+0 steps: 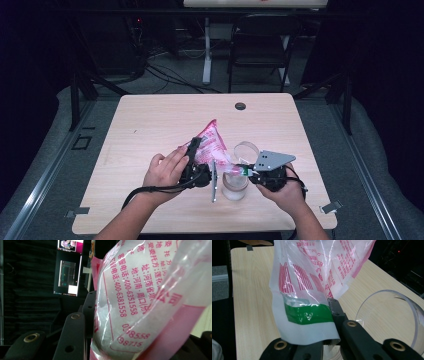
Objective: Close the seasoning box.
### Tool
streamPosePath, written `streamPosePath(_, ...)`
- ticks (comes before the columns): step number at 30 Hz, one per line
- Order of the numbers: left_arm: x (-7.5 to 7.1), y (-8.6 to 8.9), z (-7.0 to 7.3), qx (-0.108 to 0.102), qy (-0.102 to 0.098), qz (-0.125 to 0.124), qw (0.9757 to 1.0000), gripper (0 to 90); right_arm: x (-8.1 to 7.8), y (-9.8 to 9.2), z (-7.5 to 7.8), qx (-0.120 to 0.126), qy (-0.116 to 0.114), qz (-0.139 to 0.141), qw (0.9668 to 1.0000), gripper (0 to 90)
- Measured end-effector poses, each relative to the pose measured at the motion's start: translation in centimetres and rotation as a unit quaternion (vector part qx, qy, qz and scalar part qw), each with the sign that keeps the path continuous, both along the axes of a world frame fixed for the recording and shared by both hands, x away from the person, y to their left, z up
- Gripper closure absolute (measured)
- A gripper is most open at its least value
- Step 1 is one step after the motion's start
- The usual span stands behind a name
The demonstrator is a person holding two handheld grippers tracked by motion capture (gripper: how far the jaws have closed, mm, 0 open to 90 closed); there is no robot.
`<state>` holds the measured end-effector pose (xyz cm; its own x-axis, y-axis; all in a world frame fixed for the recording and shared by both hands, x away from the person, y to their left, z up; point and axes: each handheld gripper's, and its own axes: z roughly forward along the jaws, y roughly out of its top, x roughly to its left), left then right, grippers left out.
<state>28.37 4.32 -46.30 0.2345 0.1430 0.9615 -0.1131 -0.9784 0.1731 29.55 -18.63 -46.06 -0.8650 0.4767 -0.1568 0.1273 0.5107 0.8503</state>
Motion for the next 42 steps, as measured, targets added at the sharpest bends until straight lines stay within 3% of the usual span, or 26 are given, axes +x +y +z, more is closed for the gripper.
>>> streamPosePath(42,-0.06,-0.1,0.11,0.003,-0.004,-0.003,1.0,62.2,-0.03,-0.05,0.02,-0.002,-0.001,-0.002,1.0,90.0)
